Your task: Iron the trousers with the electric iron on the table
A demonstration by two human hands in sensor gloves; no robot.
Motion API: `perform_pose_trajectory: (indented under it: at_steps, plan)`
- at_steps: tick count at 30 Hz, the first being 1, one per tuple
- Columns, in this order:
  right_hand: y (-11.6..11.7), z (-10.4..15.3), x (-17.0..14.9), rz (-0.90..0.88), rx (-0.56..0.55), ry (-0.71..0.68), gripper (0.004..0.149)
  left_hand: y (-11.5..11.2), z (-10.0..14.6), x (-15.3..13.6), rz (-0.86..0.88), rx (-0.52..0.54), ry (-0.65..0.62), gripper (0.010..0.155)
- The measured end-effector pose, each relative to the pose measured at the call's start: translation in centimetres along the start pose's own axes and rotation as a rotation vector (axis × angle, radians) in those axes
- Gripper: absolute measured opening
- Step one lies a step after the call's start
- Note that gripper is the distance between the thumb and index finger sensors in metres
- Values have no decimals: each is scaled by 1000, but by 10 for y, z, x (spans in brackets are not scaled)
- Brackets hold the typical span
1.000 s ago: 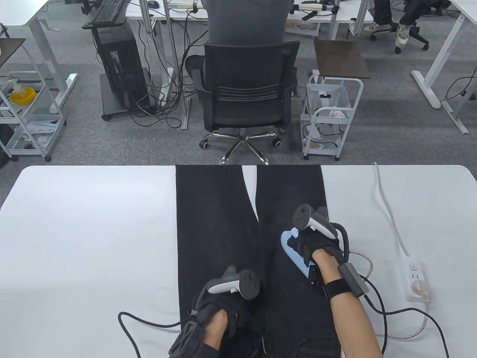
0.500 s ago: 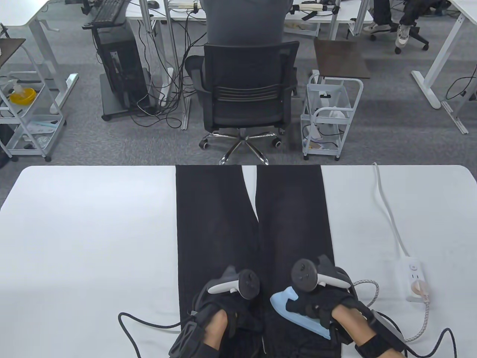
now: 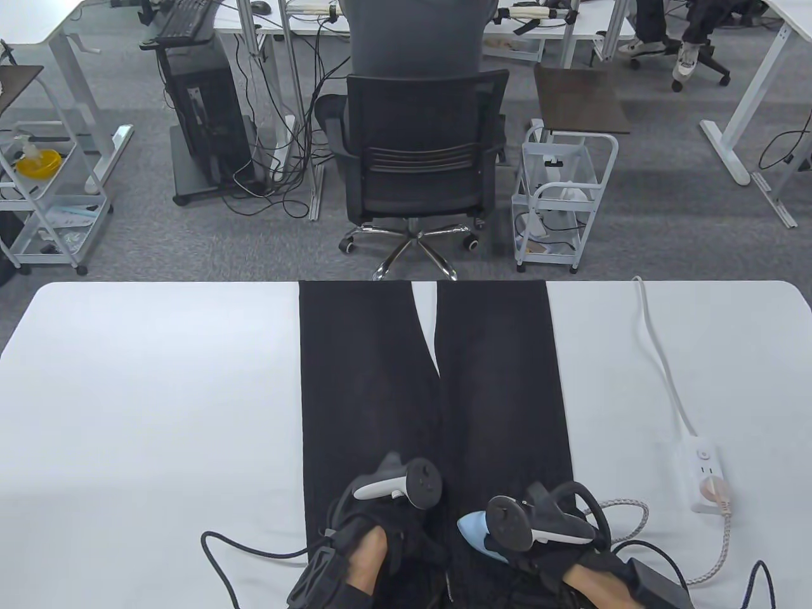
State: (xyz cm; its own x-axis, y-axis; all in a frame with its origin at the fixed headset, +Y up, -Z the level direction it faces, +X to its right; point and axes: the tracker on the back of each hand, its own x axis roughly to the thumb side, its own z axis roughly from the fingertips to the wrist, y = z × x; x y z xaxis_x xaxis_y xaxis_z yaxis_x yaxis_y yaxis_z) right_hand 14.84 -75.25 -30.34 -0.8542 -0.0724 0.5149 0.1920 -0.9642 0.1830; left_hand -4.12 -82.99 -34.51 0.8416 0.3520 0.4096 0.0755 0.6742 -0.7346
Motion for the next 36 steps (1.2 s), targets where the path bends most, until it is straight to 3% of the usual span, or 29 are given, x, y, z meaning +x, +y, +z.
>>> perform_pose_trajectory:
  at_steps: [7, 9, 13, 18, 21, 27, 34, 36]
  plan:
    - [-14, -71, -41, -97, 10, 155, 47, 0, 0, 1, -6, 1, 4, 120]
    - [-20, -95, -54, -53, 39, 213, 48, 0, 0, 1, -8, -2, 2, 120]
    - [-26, -126, -79, -49, -11, 336, 47, 0, 0, 2, -16, -5, 3, 120]
    - [-27, -154, -118, -188, 29, 484, 49, 0, 0, 3, -19, -6, 2, 120]
    - [-24, -157, -132, -403, 101, 471, 47, 0, -1, 3, -19, -8, 1, 120]
    - [-23, -146, -122, -444, 214, 369, 45, 1, -1, 4, -22, -8, 6, 120]
    - [-9, -95, -95, -548, 309, 140, 45, 0, -1, 3, -13, -3, 10, 120]
    - [-7, -82, -87, -503, 316, 113, 45, 0, -1, 3, -18, -2, 16, 120]
